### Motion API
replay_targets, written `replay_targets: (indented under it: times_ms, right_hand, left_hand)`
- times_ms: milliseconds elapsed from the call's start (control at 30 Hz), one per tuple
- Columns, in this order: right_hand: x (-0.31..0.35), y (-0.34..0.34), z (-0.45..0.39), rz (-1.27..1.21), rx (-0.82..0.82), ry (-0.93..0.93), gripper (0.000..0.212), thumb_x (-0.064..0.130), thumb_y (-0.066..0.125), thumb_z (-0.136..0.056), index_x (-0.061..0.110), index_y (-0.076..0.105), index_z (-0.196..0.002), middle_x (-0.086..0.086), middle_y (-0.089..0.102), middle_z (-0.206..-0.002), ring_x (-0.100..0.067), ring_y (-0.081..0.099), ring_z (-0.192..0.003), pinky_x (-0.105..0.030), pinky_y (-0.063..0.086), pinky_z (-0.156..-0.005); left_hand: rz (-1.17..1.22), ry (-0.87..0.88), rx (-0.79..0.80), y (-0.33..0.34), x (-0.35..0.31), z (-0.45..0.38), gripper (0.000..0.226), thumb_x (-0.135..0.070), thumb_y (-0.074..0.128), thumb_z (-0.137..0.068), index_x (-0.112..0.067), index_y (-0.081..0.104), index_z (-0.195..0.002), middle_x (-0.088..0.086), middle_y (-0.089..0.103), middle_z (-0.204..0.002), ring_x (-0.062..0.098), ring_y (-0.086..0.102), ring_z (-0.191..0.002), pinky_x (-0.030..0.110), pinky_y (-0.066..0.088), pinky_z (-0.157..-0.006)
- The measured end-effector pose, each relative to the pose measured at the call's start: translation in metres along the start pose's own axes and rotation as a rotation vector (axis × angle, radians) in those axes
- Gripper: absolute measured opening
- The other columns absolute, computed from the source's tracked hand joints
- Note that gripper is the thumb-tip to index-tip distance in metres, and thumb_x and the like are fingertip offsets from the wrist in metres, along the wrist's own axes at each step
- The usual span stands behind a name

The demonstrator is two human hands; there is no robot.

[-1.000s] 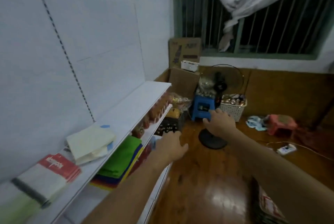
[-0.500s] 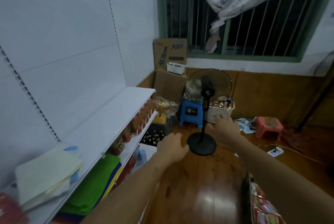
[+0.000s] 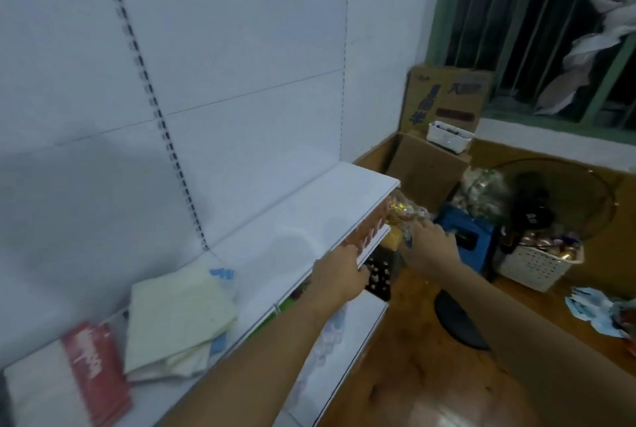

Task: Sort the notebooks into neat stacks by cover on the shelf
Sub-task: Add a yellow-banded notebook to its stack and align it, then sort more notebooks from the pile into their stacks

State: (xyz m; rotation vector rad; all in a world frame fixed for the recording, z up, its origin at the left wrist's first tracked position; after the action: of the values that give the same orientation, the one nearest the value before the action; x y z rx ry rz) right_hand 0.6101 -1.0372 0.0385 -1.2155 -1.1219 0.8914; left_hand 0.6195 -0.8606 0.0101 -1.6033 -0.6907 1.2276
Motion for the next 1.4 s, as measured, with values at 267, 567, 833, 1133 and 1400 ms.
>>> replay_targets:
  times_ms: [267,567,833,1133,1400]
  right_hand:
    - [0.183,0.062,-0.06,-0.052,0.069,-0.434,0.048,0.041,0.041,-0.095,0.018,0.042,-0.137,-0.008,0.05,-0.132,-0.027,0.049,-0.12,-0.039,0.037,-0.098]
    - [0.321,0.132,-0.046,-0.103,0.227,-0.826,0.046,0.04,0.042,-0.095,0.017,0.045,-0.134,-0.007,0.051,-0.131,-0.025,0.05,-0.12,-0.038,0.037,-0.099]
    - [0.341,0.185,-0.026,-0.142,0.487,-0.828,0.055,0.05,0.044,-0.093,0.008,0.048,-0.128,-0.011,0.052,-0.128,-0.027,0.054,-0.114,-0.039,0.047,-0.095]
    - [0.346,0.207,0.001,-0.132,0.632,-0.712,0.088,0.053,0.068,-0.079,-0.002,0.027,-0.134,-0.016,0.041,-0.132,-0.027,0.048,-0.119,-0.032,0.045,-0.091]
    - [0.342,0.205,-0.013,-0.28,0.746,-0.514,0.06,0.02,0.076,-0.079,-0.004,0.043,-0.123,-0.017,0.053,-0.125,-0.028,0.052,-0.115,-0.03,0.045,-0.089]
  left_hand:
    - [0.009,-0.454,-0.129,-0.037,0.164,0.018,0.038,-0.037,0.042,-0.095,-0.012,0.05,-0.122,0.009,0.055,-0.121,0.028,0.053,-0.111,0.038,0.045,-0.09]
    - [-0.03,-1.001,-0.265,-0.051,0.275,0.111,0.043,-0.035,0.046,-0.091,-0.012,0.046,-0.128,0.01,0.052,-0.127,0.028,0.048,-0.117,0.039,0.041,-0.097]
    - [0.112,-1.153,-0.26,-0.031,0.292,0.146,0.052,-0.04,0.06,-0.088,-0.009,0.045,-0.126,0.011,0.055,-0.122,0.024,0.054,-0.109,0.034,0.046,-0.09]
    - [0.062,-1.162,-0.223,-0.021,0.284,0.139,0.081,-0.057,0.075,-0.069,-0.014,0.04,-0.129,0.012,0.05,-0.123,0.025,0.05,-0.111,0.039,0.046,-0.094]
    - [0.118,-1.141,-0.266,-0.012,0.278,0.127,0.066,-0.045,0.072,-0.078,-0.012,0.042,-0.125,0.013,0.05,-0.124,0.026,0.05,-0.113,0.036,0.045,-0.089]
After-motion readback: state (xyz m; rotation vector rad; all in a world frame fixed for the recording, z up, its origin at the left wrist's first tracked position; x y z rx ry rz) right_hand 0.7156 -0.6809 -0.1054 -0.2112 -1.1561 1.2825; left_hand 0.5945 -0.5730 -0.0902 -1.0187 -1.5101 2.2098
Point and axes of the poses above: each hand's wrist, its own z-axis away from the middle knuckle, its own y-axis out of the palm, x = y × z, the point moved 5 cm from there along -z, towards the middle knuckle
